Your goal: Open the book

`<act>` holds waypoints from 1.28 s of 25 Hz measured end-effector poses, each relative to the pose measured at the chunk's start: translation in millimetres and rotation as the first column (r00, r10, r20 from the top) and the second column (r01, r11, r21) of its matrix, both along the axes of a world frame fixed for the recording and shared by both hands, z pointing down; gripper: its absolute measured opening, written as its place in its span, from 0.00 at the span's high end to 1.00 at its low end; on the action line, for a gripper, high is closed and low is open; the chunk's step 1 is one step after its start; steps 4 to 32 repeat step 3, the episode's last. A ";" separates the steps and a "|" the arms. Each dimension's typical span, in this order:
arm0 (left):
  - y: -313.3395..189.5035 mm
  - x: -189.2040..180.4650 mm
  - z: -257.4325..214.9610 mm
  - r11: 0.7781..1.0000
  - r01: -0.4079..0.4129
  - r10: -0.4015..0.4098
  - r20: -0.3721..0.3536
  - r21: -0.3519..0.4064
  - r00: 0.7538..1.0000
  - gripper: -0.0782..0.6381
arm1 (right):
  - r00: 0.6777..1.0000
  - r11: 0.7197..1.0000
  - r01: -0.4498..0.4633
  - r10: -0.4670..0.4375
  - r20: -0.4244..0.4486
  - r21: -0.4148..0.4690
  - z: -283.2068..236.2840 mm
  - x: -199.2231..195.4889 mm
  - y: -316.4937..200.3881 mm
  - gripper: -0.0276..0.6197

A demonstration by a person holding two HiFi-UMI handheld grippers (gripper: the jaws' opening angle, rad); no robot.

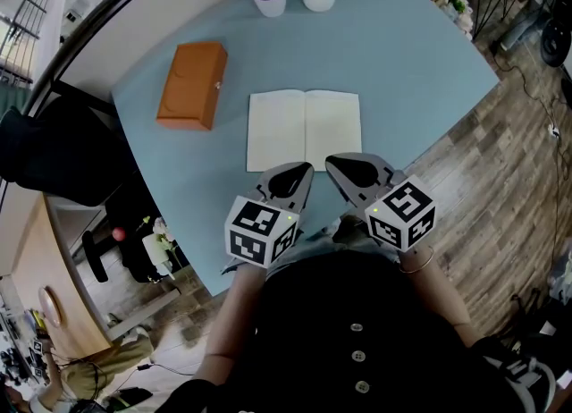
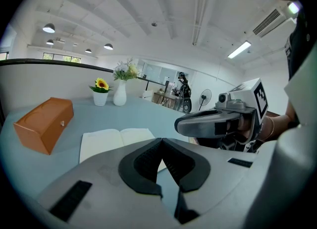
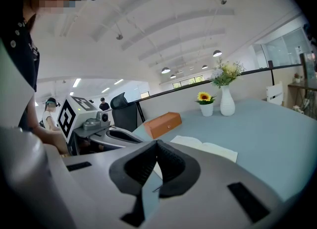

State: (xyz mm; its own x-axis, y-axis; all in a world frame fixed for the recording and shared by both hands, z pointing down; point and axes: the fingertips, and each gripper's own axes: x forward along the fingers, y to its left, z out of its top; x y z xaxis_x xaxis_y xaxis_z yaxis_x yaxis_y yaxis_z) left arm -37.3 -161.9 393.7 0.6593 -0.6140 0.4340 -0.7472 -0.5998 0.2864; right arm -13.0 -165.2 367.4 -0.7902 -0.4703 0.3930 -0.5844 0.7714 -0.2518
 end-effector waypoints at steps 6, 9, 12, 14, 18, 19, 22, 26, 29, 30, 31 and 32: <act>0.8 -0.4 -0.5 1.000 0.000 0.000 0.001 -0.003 1.000 0.87 | 1.000 1.000 0.005 -0.005 -0.001 0.001 -1.0 -0.6 1.1 0.96; 0.8 -0.4 -0.5 1.000 0.000 0.000 0.001 -0.003 1.000 0.87 | 1.000 1.000 0.005 -0.005 -0.001 0.001 -1.0 -0.6 1.1 0.96; 0.8 -0.4 -0.5 1.000 0.000 0.000 0.001 -0.003 1.000 0.87 | 1.000 1.000 0.005 -0.005 -0.001 0.001 -1.0 -0.6 1.1 0.96; 0.8 -0.4 -0.5 1.000 0.000 0.000 0.001 -0.003 1.000 0.87 | 1.000 1.000 0.005 -0.005 -0.001 0.001 -1.0 -0.6 1.1 0.96; 0.8 -0.4 -0.5 1.000 0.000 0.000 0.001 -0.003 1.000 0.87 | 1.000 1.000 0.005 -0.005 -0.001 0.001 -1.0 -0.6 1.1 0.96; 0.8 -0.4 -0.5 1.000 0.000 0.000 0.001 -0.003 1.000 0.87 | 1.000 1.000 0.005 -0.005 -0.001 0.001 -1.0 -0.6 1.1 0.96; 0.8 -0.4 -0.5 1.000 0.000 0.000 0.001 -0.003 1.000 0.87 | 1.000 1.000 0.005 -0.005 -0.001 0.001 -1.0 -0.6 1.1 0.96; 0.8 -0.4 -0.5 1.000 0.000 0.000 0.001 -0.003 1.000 0.87 | 1.000 1.000 0.005 -0.005 -0.001 0.001 -1.0 -0.6 1.1 0.96; 0.8 -0.4 -0.5 1.000 0.000 0.000 0.001 -0.003 1.000 0.87 | 1.000 1.000 0.005 -0.005 -0.001 0.001 -1.0 -0.6 1.1 0.96; 0.8 -0.4 -0.5 1.000 0.000 0.000 0.001 -0.003 1.000 0.87 | 1.000 1.000 0.005 -0.005 -0.001 0.001 -1.0 -0.6 1.1 0.96; 0.8 -0.4 -0.5 1.000 0.000 0.000 0.001 -0.003 1.000 0.87 | 1.000 1.000 0.005 -0.005 -0.001 0.001 -1.0 -0.6 1.1 0.96; 0.8 -0.4 -0.5 1.000 0.000 0.000 0.001 -0.003 1.000 0.87 | 1.000 1.000 0.005 -0.005 -0.001 0.001 -1.0 -0.6 1.1 0.96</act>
